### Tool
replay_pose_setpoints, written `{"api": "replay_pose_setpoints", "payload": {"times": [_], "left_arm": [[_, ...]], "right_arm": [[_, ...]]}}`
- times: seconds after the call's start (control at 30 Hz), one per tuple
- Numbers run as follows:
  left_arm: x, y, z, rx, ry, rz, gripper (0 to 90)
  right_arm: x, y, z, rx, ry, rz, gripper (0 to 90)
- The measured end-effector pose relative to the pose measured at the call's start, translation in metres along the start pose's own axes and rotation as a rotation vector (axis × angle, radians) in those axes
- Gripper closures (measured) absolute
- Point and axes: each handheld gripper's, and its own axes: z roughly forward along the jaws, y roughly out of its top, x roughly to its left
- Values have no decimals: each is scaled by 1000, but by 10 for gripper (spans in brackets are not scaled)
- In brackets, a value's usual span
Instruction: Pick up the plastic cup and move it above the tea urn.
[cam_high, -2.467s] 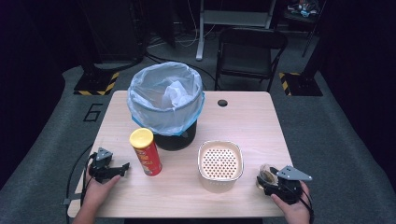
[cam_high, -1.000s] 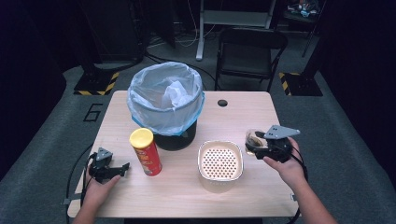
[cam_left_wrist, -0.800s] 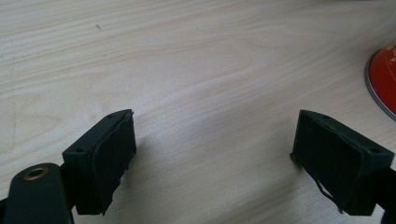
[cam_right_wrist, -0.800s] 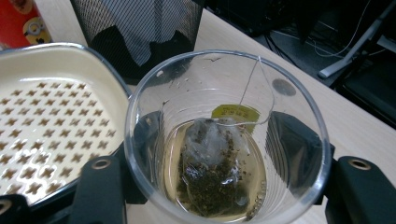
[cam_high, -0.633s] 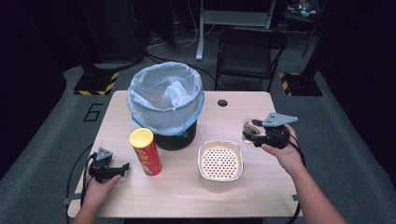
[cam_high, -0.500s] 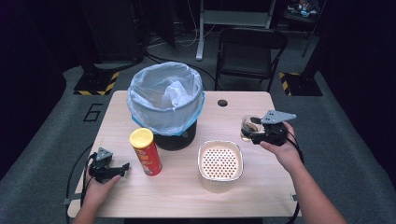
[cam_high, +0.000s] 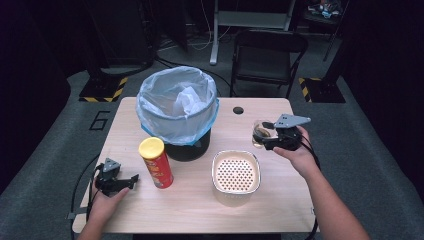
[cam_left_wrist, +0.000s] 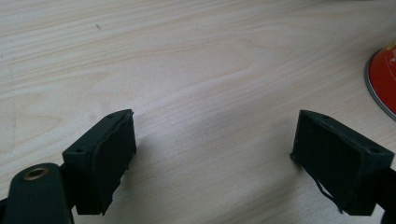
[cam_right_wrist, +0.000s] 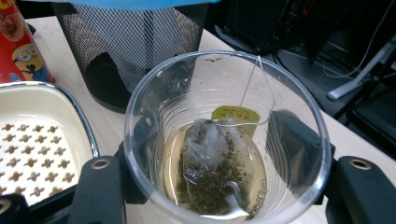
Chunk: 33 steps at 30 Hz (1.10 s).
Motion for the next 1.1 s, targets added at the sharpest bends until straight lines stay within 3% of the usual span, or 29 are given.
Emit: {"api": "replay_pose_setpoints", "payload": {"times": [0.2,0.37,0.53,1.1], "left_arm": [[0,0,0,0,0,-1,131],[0,0,0,0,0,1,132],[0,0,0,0,0,0,132],[0,0,0,0,-1,0,132]], "right_arm": [[7,9,7,-34,2,-53,370],[14,14,12,-46,-6,-156,369],[22,17,11,-49,-14,-230,369],[51,16,12,20,-94,-504,371]]}}
